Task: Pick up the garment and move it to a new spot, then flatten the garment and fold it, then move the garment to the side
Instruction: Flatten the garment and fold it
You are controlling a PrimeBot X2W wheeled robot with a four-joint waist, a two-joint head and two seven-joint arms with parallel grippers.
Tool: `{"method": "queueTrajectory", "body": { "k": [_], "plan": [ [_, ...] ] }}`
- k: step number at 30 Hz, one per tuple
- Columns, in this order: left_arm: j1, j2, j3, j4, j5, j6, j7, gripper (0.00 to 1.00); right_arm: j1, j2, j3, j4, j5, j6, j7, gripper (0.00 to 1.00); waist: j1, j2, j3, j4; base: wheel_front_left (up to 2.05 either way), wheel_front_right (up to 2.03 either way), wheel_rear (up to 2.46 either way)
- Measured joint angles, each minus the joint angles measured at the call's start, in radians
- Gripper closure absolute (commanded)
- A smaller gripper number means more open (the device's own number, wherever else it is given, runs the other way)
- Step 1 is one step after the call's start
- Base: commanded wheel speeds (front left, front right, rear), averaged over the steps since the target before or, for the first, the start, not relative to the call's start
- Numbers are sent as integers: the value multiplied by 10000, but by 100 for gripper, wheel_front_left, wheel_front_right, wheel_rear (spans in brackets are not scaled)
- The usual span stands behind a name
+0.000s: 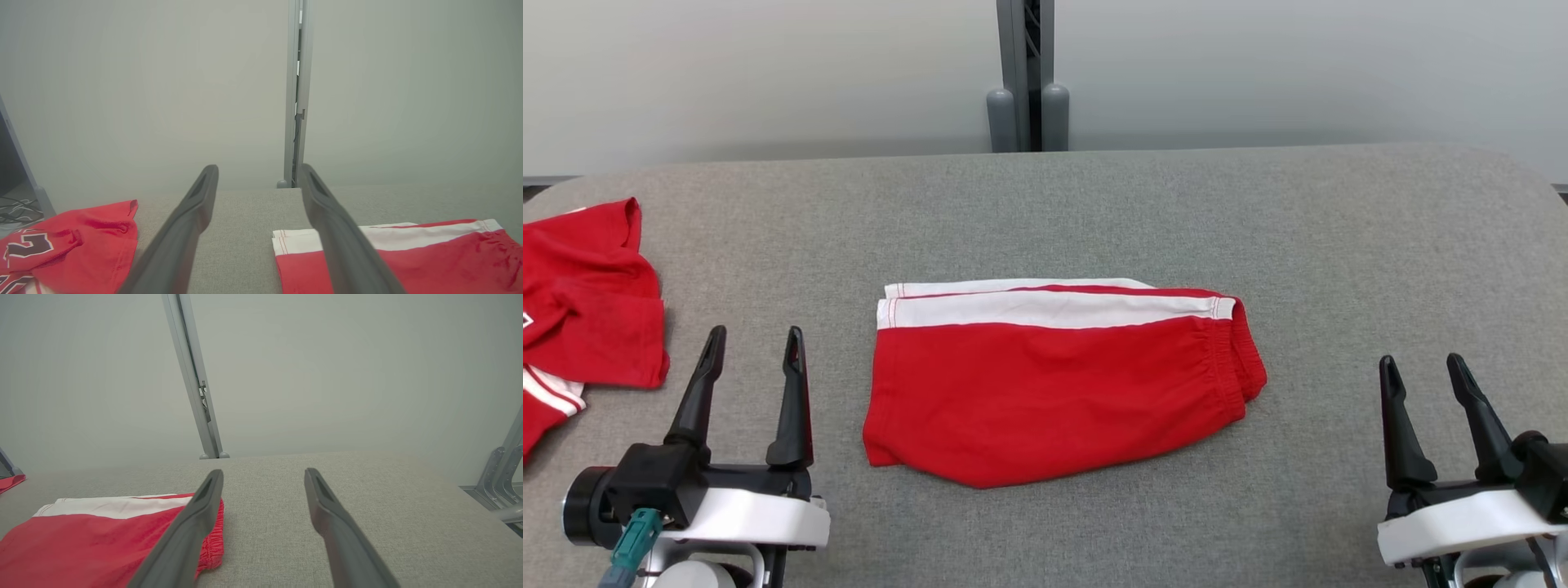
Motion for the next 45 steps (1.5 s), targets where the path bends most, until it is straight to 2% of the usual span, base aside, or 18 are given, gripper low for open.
{"method": "queueTrajectory", "body": {
  "k": [10,17,25,36,40,44,45],
  "plan": [
    [80,10,-96,242,-102,-29,46,0,187,0,21,-182,25,0,261,0,0,0,-167,-33,0,0,0],
    [-110,-23,-290,274,-100,-75,105,0,-268,-6,443,201,-186,0,399,0,0,0,-78,341,0,0,0],
    [-360,-178,-454,433,-240,-180,128,0,-1382,-31,1653,2456,295,6,527,0,0,0,224,960,0,0,0],
    [-742,-353,-552,844,-291,-382,73,0,-3051,-123,1137,5846,368,6,617,0,0,0,807,1372,0,0,0],
    [-911,-382,-541,922,-299,-424,44,0,-3424,-109,1210,6495,633,8,865,0,0,0,894,1312,0,0,0],
    [-946,-397,-537,1007,-299,-462,40,0,-3694,-100,1712,6740,1576,6,965,0,0,0,961,1207,0,0,0],
    [-974,-397,-537,1024,-301,-474,38,0,-3739,-115,1898,6730,1797,4,947,22,0,0,976,1183,0,0,0]
  ]
}}
